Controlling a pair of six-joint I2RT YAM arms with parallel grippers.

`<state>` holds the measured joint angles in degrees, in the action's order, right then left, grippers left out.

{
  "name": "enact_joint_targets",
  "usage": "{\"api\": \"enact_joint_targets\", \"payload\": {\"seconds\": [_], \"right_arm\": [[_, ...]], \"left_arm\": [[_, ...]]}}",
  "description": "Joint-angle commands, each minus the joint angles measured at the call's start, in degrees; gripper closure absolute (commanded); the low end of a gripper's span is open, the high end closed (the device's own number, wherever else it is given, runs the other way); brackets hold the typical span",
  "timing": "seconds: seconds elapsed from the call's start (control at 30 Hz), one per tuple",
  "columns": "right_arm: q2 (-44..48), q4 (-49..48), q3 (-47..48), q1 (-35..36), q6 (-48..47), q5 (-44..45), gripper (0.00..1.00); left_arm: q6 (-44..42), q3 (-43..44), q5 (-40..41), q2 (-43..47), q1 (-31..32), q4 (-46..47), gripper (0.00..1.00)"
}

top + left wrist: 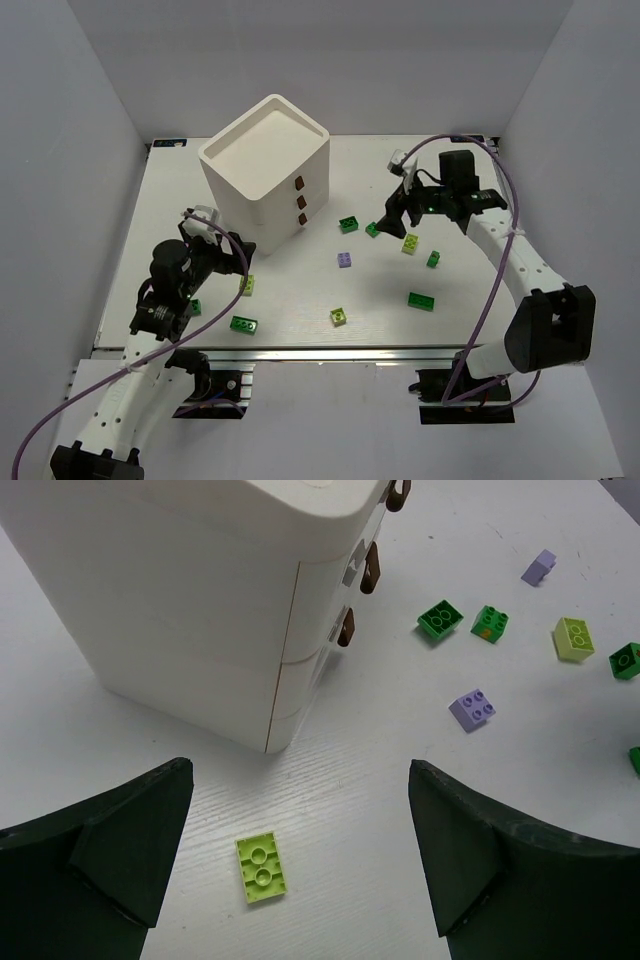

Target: Sort the legos into containers by color

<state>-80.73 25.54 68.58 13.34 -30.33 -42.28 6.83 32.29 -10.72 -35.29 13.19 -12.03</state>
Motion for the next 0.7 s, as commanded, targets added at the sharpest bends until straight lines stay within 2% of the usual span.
{"api": "enact_joint_targets", "payload": {"seconds": [0.0,0.17,0.2,0.3,0.67], "right_arm": [[-2.23,-5.14,2.95,3.08,2.27,3.87,0.11],[-7.15,-9.62,7.18,6.68,12.63,7.38,0.27],[-8.73,-11.02,7.88,7.22,14.49,8.09,0.35],[-11.72,-13.22,11.22,8.97,19.77,9.06,0.42],[-21.66,-20.96,19.92,13.11,32.24,9.23,0.31]], "left_arm": [[-0.5,1.02,-0.18,-0.31,-0.18,-0.18,0.02],[-0.5,1.1,0.09,-1.45,-0.18,-0.45,0.03],[-0.42,1.19,0.17,-1.54,-0.18,-0.54,0.03],[-0.42,1.19,0.44,-1.98,-0.18,-0.54,0.03],[-0.33,1.19,2.19,-2.07,-0.18,-0.89,0.02]]}}
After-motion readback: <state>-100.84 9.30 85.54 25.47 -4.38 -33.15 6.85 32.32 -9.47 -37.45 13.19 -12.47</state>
